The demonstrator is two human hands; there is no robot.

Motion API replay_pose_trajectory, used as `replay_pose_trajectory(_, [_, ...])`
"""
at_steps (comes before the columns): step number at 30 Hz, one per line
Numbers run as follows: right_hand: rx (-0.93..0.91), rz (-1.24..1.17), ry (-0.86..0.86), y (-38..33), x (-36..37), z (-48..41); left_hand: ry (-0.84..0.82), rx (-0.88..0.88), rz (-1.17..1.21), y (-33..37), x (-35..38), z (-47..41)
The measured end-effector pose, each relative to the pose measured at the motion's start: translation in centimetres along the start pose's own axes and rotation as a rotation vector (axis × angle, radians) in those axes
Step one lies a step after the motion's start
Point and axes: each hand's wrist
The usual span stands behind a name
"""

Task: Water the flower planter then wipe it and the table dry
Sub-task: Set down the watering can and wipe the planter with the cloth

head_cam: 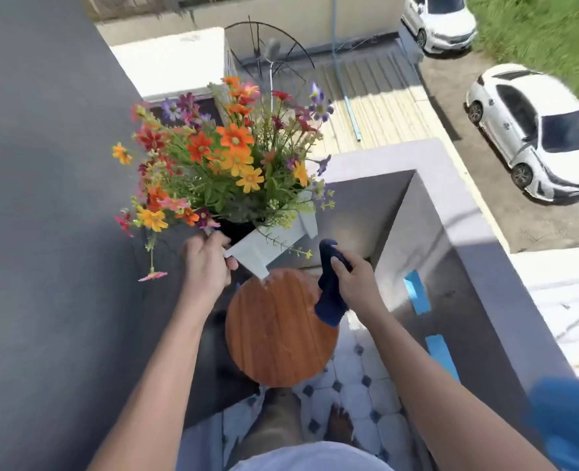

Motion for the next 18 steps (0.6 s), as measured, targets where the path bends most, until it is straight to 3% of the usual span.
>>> replay_pose_trajectory(4, [0.031,0.216,0.093,3.7,4.3,-2.7,0.029,0.014,-0.006,-2.6,-0.3,-2.9])
replay_pose_trajectory(13, [-0.080,0.685,0.037,9.7,16.4,-8.0,0.045,0.037,-0.061,-7.4,-1.3,-5.0])
replay_pose_trajectory(18, [-0.338,0.716,-0.245,11.0,23.0,-2.0,0.042,0.003,-0.081,-8.2,-1.7,-5.2])
Point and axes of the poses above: each hand's wrist, its own z-axis away from the middle knuckle, its own x-axis out of the palm, y = z × x, and after that the axes turned 14 degrees about x, right-handed
